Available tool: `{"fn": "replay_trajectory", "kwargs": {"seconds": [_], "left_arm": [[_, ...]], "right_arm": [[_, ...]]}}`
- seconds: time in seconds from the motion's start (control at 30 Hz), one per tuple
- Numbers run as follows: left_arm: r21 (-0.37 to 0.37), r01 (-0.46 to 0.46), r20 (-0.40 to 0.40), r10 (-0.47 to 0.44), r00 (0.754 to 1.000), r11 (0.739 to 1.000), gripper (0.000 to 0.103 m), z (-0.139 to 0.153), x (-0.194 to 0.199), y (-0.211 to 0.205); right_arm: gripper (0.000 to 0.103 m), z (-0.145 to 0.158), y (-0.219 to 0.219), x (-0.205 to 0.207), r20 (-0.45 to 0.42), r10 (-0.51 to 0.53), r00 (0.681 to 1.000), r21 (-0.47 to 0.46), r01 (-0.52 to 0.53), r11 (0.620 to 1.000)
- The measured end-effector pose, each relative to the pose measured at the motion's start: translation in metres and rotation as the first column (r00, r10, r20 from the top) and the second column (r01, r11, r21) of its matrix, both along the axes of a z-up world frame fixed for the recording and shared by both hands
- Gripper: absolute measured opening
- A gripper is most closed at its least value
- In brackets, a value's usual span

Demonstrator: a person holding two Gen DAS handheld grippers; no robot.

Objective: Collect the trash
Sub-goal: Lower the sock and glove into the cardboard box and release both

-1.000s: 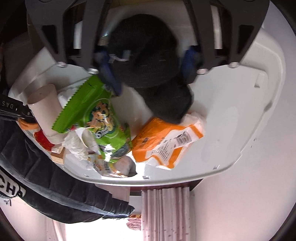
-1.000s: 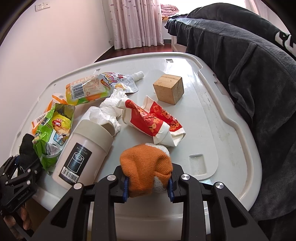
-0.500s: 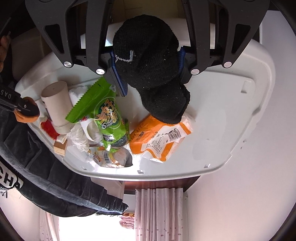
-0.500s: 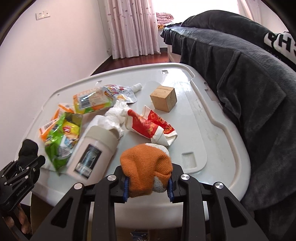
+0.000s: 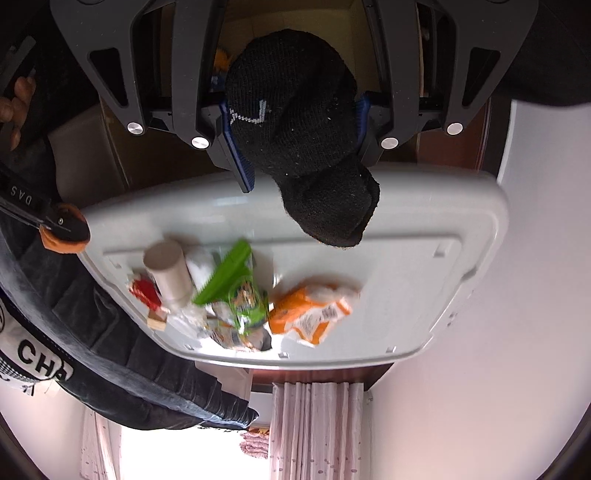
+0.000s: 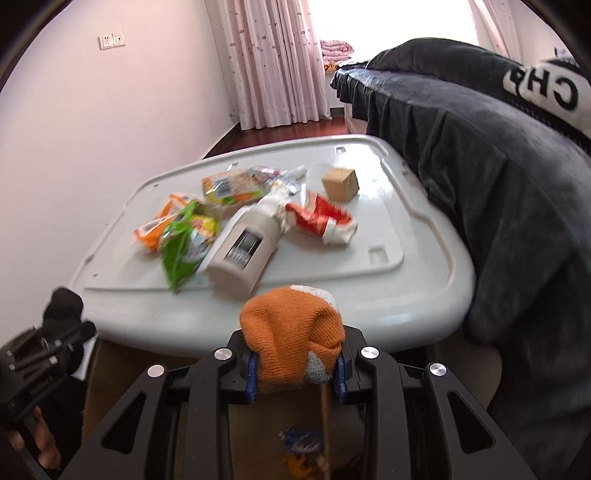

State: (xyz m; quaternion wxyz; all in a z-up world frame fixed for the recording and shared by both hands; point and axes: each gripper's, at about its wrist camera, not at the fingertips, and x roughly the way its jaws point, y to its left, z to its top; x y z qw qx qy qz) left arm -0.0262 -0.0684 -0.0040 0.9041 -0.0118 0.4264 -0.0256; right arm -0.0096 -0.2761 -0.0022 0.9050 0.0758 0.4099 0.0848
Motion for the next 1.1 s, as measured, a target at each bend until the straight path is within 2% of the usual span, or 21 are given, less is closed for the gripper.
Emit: {"fn": "replay_trajectory", "kwargs": {"seconds": [0.13, 0.23, 0.37, 0.6, 0.97, 1.0, 1.07, 1.1], "left_arm": [[0.003, 0.021, -0.062, -0.021, 0.998, 1.0, 0.045, -0.017, -0.024, -0.001], [0.042, 0.025, -0.101, -0.02, 0.995, 0.999, 0.045, -0.031, -0.031, -0.001], [0.037, 0.007, -0.111, -0.003, 0.994, 0.999, 0.045, -0.034, -0.031, 0.004], [0.037, -0.003, -0.136, 0.008, 0.991, 0.999, 0.045, -0.044, -0.028, 0.007], [0.029, -0.004, -0.15, 0.008, 0.989, 1.0, 0.047, -0.048, -0.025, 0.007], [0.023, -0.006, -0.153, 0.009, 0.988, 1.0, 0.051, -0.049, -0.024, 0.007], [0.027, -0.02, -0.169, 0.024, 0.985, 0.999, 0.067, -0.05, -0.023, 0.008], [0.037, -0.035, -0.176, 0.041, 0.984, 0.999, 0.079, -0.051, -0.022, 0.009]], "right_arm": [[0.03, -0.017, 0.026, -0.037, -0.056, 0.061, 0.997, 0.036, -0.059, 0.998], [0.03, -0.029, 0.048, -0.048, -0.084, 0.108, 0.991, 0.022, -0.106, 0.994], [0.03, -0.036, 0.066, -0.05, -0.087, 0.15, 0.985, -0.036, -0.153, 0.988], [0.03, -0.048, 0.067, -0.048, -0.128, 0.141, 0.982, -0.052, -0.149, 0.987], [0.03, -0.048, 0.067, -0.05, -0.127, 0.146, 0.981, -0.053, -0.154, 0.987], [0.032, -0.048, 0.067, -0.05, -0.128, 0.148, 0.981, -0.051, -0.156, 0.987], [0.05, -0.049, 0.068, -0.049, -0.141, 0.151, 0.978, -0.047, -0.159, 0.986], [0.07, -0.048, 0.068, -0.049, -0.137, 0.144, 0.98, -0.05, -0.152, 0.987]]}}
